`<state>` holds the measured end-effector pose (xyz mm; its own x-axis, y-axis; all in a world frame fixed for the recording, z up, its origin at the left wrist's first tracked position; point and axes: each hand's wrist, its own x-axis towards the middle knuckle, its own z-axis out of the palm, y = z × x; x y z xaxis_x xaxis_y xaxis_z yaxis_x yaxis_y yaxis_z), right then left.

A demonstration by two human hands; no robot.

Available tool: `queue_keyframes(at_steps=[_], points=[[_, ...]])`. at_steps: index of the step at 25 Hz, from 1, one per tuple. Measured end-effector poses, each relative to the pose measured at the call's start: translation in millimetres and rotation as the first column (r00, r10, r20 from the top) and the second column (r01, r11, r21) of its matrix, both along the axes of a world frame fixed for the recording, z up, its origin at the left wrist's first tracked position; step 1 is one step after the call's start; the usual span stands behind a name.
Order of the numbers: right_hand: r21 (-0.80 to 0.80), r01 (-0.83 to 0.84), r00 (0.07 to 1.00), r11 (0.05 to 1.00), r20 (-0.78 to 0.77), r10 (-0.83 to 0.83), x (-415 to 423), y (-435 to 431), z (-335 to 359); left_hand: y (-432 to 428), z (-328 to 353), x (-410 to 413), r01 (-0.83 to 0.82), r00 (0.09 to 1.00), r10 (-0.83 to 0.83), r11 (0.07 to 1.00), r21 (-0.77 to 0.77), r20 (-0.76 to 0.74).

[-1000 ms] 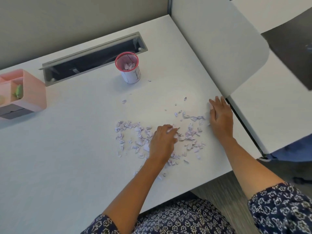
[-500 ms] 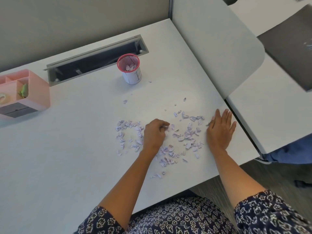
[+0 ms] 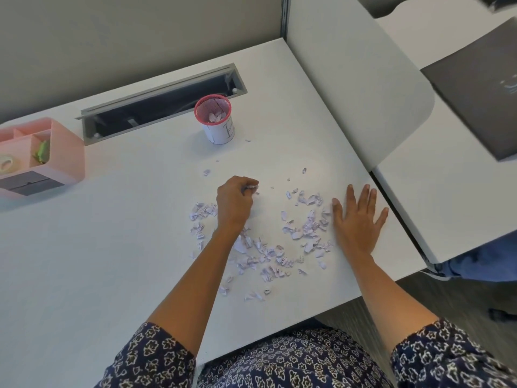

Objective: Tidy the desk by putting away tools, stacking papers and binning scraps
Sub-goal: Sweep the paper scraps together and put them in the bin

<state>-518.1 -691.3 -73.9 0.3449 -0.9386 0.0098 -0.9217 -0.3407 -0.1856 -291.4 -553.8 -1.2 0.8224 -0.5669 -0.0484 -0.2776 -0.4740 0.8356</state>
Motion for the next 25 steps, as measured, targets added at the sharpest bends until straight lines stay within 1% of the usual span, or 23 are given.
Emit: queue_keyframes(at_steps=[2,6,8,11,13,17,19,22,24,25], points=[[-0.021,-0.022,0.999,1.000,0.023,0.022,2,-4,-3,1,4,6,-0.022,1.000,0.022,1.000,-0.006,0.009],[-0.059,-0.141,0.989,0.988,0.033,0.143,1,-12,-6,-3,20,36,-0.072,0.995,0.073,0.997,-0.015,0.070],[-0.069,-0.140,0.989,0.988,0.032,0.143,1,-13,-5,-14,32,59,-0.121,0.990,0.124,0.992,-0.040,0.064],[-0.066,-0.144,0.989,0.987,0.022,0.145,0,-18,-3,-43,50,98,-0.187,0.968,0.187,0.982,-0.017,0.168],[-0.068,-0.128,0.991,0.989,0.021,0.130,-1,-21,-3,-64,59,120,-0.218,0.959,0.212,0.976,0.013,0.189],[-0.062,-0.138,0.990,0.988,0.021,0.140,1,-13,-1,-80,66,152,-0.216,0.953,0.192,0.973,0.077,0.234],[-0.053,-0.148,0.989,0.987,0.015,0.149,6,-11,0,-85,64,162,-0.197,0.957,0.157,0.969,0.150,0.245],[-0.048,-0.128,0.992,0.991,0.002,0.129,2,-13,-2,-100,55,160,-0.127,0.967,0.048,0.943,0.308,0.251],[-0.044,-0.128,0.992,0.991,0.002,0.128,1,-13,-1,-104,48,159,-0.096,0.970,0.007,0.931,0.352,0.244],[-0.045,-0.127,0.992,0.991,0.006,0.127,2,-12,-1,-104,45,160,-0.098,0.973,0.013,0.928,0.360,0.232]])
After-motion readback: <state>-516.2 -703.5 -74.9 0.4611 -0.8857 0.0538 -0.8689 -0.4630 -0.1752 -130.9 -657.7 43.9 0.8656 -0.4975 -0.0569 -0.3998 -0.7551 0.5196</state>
